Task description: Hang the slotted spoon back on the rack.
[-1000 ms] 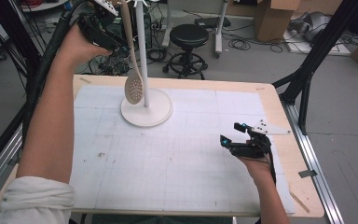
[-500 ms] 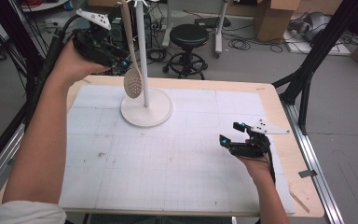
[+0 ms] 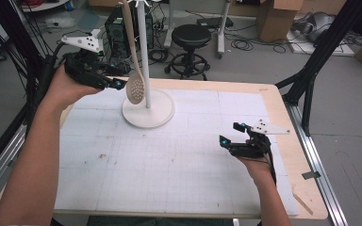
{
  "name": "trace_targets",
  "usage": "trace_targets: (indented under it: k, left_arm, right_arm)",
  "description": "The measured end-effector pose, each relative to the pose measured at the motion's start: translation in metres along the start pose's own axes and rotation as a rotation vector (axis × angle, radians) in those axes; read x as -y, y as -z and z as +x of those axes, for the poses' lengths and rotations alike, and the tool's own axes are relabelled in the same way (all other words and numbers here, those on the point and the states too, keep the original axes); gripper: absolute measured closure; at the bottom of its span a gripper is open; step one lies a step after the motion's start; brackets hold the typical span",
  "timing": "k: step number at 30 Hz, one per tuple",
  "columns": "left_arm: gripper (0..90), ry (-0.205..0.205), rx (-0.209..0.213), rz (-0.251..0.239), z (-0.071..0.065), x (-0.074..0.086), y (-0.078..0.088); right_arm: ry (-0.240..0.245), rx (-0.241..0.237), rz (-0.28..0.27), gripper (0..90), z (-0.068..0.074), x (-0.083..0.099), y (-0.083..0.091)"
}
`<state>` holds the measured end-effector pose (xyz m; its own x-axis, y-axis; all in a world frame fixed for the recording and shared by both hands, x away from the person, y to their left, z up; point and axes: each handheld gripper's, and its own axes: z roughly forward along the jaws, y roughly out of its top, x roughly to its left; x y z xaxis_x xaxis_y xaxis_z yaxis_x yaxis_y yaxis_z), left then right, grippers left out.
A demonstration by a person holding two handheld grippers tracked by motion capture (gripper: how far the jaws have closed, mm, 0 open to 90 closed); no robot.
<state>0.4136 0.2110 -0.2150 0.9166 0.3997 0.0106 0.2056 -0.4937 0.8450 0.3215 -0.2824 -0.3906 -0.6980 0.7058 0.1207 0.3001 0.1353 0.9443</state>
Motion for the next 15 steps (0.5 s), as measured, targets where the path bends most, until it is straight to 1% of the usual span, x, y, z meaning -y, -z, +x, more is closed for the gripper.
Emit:
trace_targets:
  k: [2, 4, 6, 8, 11, 13, 15]
  left_arm:
    - [40.2, 0.002, 0.006, -0.007, -0.005, 0.006, -0.002]
    - [39.7, 0.006, 0.008, -0.010, -0.009, 0.014, -0.005]
    - [38.9, 0.012, 0.019, -0.022, -0.011, 0.021, -0.008]
    - [37.3, 0.017, 0.017, -0.024, -0.014, 0.028, -0.010]
    - [35.1, 0.011, 0.031, -0.044, -0.018, 0.037, -0.014]
    - [34.1, 0.015, 0.045, -0.059, -0.022, 0.044, -0.017]
    - [32.7, 0.016, 0.047, -0.065, -0.025, 0.050, -0.019]
  right_arm:
    - [0.002, 0.001, 0.003, 15.2, 0.000, 0.000, -0.001]
    - [0.002, 0.001, 0.003, 15.2, 0.000, 0.000, -0.001]
    - [0.000, 0.002, 0.004, 15.2, 0.000, 0.000, -0.001]
    - [0.004, 0.000, 0.001, 15.2, 0.000, 0.000, -0.001]
    - [0.003, -0.001, 0.001, 15.1, 0.000, 0.000, -0.001]
    - [0.000, 0.001, 0.003, 15.2, 0.000, 0.000, -0.001]
    - [0.000, 0.000, 0.005, 15.2, 0.000, 0.000, -0.002]
